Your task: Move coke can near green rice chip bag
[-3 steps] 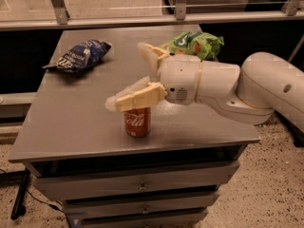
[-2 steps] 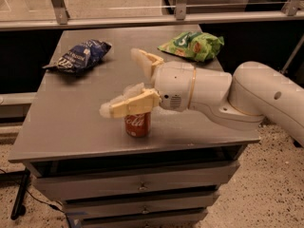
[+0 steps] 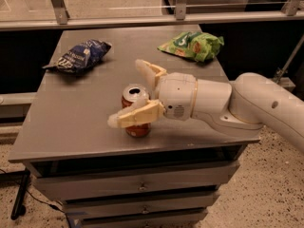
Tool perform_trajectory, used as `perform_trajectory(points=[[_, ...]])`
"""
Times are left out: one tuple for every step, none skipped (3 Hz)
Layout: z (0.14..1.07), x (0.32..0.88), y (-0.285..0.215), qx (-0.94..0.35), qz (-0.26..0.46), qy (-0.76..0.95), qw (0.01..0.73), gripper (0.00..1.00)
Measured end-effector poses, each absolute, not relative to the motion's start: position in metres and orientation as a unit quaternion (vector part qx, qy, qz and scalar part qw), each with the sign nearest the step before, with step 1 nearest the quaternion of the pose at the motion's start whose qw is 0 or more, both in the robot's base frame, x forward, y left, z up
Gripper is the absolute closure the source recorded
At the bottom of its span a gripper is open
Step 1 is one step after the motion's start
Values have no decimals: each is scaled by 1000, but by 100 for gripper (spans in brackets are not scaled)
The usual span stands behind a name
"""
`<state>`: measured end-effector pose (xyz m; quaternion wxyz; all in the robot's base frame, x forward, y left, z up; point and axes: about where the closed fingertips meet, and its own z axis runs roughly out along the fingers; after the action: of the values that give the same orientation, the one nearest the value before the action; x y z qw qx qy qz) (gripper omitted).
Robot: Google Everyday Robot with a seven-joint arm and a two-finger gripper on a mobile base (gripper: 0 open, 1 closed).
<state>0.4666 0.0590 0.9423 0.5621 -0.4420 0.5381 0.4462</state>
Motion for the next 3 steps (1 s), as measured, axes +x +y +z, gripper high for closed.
perform_trajectory(points=[[932,466,61,-447,444,541,557,0],[920,463,68,-461,437,550,542,0],[903,460,72,-471,431,564,524,0]])
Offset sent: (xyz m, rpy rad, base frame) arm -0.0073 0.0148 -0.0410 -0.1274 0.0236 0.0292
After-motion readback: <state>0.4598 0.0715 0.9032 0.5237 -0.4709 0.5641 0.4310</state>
